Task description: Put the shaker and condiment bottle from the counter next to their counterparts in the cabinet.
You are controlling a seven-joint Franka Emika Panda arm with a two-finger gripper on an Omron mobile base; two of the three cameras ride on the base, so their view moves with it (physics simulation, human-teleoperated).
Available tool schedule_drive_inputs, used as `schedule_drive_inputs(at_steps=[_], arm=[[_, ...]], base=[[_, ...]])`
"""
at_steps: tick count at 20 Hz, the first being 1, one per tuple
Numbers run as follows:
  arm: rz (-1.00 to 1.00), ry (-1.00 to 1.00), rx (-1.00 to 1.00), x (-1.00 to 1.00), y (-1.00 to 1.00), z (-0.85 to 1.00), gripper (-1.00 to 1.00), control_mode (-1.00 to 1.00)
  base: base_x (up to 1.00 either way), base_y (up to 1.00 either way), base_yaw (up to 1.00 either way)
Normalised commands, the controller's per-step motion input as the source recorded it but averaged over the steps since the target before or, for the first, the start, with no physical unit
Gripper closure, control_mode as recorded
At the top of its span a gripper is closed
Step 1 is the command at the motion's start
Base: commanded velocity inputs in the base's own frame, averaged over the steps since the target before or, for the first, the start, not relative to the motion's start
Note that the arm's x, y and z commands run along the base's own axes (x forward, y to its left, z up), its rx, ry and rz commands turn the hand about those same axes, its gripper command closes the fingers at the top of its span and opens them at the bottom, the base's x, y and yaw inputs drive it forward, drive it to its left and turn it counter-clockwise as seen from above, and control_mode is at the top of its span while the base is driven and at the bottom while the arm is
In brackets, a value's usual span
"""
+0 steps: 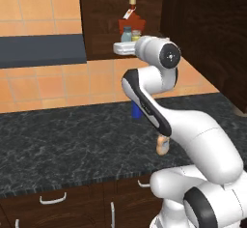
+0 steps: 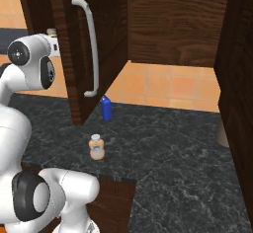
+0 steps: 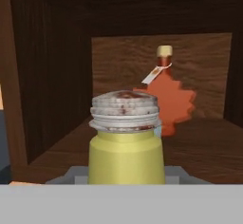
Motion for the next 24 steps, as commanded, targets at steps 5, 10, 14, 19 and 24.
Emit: schedule_drive_inputs(at_steps=[5,10,14,19,24], arm=[[0.00,0.00,-0.05,0.39,0.04,-0.28,1.00,-1.00],[0.00,0.00,0.00,0.26,0.00,-0.13,1.00,-1.00],[0.00,0.00,0.00,0.21,0.02,-0.03,1.00,-1.00],[0.00,0.00,0.00,0.22,0.07,-0.14,1.00,-1.00],[0.00,0.00,0.00,0.29,0.06,-0.01,1.00,-1.00]], base=[[0.00,0.00,0.00],[0.00,0.00,0.00],[0.00,0.00,0.00],[0.00,0.00,0.00],[0.00,0.00,0.00]])
